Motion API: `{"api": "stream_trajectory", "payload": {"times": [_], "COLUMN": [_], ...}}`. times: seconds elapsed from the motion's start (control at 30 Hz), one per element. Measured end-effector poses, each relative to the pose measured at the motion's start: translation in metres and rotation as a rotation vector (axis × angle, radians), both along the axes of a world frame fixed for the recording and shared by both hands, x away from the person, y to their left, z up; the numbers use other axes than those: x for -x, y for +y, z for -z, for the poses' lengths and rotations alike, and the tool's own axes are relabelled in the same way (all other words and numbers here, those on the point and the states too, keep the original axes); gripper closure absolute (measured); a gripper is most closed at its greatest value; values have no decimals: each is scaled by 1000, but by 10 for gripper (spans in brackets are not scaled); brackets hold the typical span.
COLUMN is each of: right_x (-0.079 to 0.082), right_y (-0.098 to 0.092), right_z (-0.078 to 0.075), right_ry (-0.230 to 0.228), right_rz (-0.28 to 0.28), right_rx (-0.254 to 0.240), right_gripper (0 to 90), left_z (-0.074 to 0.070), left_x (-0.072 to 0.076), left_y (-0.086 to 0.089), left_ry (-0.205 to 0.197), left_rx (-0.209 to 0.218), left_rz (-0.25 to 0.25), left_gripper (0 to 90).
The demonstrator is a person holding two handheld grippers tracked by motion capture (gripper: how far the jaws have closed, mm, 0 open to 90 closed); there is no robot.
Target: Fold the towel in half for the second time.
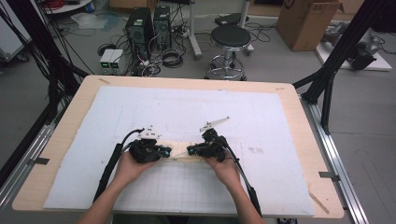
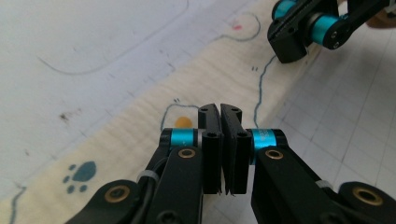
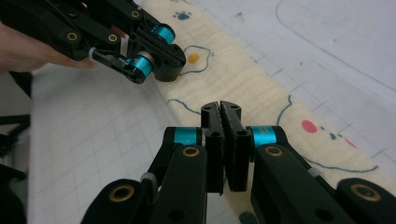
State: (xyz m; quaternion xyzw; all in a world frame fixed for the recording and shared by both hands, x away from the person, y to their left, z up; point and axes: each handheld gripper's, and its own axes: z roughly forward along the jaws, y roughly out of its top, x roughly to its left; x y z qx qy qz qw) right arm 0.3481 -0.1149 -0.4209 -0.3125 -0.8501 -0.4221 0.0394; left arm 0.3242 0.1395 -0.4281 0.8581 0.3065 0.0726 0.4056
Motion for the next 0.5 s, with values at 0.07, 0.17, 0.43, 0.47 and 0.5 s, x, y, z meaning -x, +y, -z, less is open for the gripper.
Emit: {"api": "stream_trajectory", "payload": {"times": [0.07, 0.17, 0.43, 0.47, 0.5], "right_x": [1, 5, 11, 11, 12], "right_y": [2, 3, -4, -5, -6], "right_z": [4, 7, 12, 12, 12], "right_ry": [0, -10, -63, -68, -69], "right_rz": [-4, -10, -31, -37, -34], "right_rx": [15, 55, 122, 125, 130], "right_gripper": [884, 885, 873, 870, 868], "left_z": [2, 2, 0, 0, 0], "left_x": [1, 2, 3, 3, 3], "left_y": [-2, -2, 7, 8, 10], "left_ry": [4, -4, -21, -22, -24], "left_rx": [-9, -23, -90, -91, -92], "left_rz": [12, 13, -4, -9, -10], "left_gripper": [866, 866, 861, 861, 861]}}
